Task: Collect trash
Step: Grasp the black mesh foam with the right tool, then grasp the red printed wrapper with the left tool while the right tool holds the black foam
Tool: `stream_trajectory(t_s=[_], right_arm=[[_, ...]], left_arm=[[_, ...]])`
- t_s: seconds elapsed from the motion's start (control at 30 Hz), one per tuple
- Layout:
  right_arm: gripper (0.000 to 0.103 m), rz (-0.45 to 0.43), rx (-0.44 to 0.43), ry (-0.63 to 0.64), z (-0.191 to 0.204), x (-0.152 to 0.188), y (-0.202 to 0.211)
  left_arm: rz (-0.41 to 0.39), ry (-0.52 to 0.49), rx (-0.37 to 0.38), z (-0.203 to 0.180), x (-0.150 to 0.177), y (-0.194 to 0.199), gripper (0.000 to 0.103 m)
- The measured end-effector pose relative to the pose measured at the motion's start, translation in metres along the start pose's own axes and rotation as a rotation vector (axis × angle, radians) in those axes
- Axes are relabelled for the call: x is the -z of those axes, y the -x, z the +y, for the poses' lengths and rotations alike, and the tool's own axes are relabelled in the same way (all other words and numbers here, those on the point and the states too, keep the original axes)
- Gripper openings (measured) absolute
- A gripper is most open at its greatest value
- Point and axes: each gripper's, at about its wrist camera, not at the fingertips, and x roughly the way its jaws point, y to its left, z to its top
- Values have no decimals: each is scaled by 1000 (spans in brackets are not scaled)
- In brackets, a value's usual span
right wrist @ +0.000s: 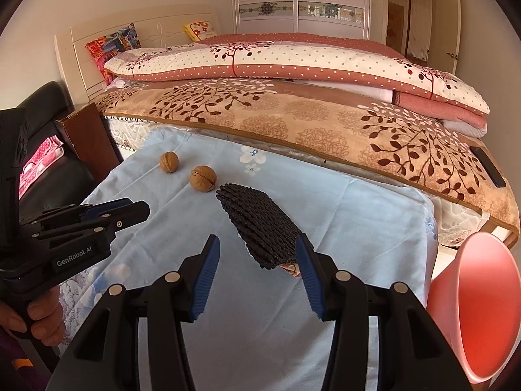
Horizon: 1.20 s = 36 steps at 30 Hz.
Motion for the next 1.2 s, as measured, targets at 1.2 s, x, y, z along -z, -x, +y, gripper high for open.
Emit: stream_trajectory(t_s=[1.2], right_arm=[[10, -8, 12, -255, -57, 22, 25]], left_arm=[[105, 28, 171, -40, 1, -23, 37]])
